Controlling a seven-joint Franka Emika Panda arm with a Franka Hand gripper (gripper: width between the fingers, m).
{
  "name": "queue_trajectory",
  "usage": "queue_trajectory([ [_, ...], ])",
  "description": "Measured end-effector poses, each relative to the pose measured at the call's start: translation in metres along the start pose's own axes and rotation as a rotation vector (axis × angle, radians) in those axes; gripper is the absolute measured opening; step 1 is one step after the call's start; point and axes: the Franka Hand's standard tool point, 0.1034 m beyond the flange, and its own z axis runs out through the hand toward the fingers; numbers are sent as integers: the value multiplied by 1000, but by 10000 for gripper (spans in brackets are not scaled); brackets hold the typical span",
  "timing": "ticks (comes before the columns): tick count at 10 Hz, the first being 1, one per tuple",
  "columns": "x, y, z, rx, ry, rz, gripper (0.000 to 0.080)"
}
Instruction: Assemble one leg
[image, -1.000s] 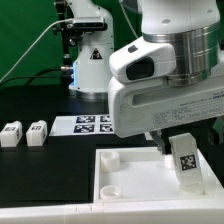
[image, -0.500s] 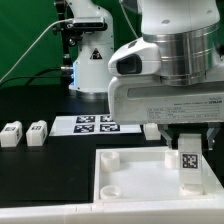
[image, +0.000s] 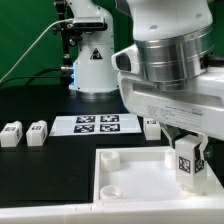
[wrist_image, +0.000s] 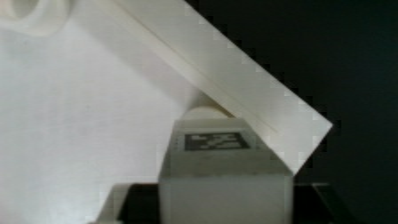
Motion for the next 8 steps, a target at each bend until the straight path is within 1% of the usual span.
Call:
queue_trajectory([
  [1,-1,0,1,10,-18,168,294],
  [2,-3,-2,1,14,-29,294,294],
  [3,-5,-3,2,12,-31,415,294],
  [4,-6,-2,2,6,-33,414,294],
  [6,-7,-2,2,7,-33,336,294],
  [7,-7,-1,4,3,-25,251,405],
  [8,-11,1,7,-3,-22,48,545],
])
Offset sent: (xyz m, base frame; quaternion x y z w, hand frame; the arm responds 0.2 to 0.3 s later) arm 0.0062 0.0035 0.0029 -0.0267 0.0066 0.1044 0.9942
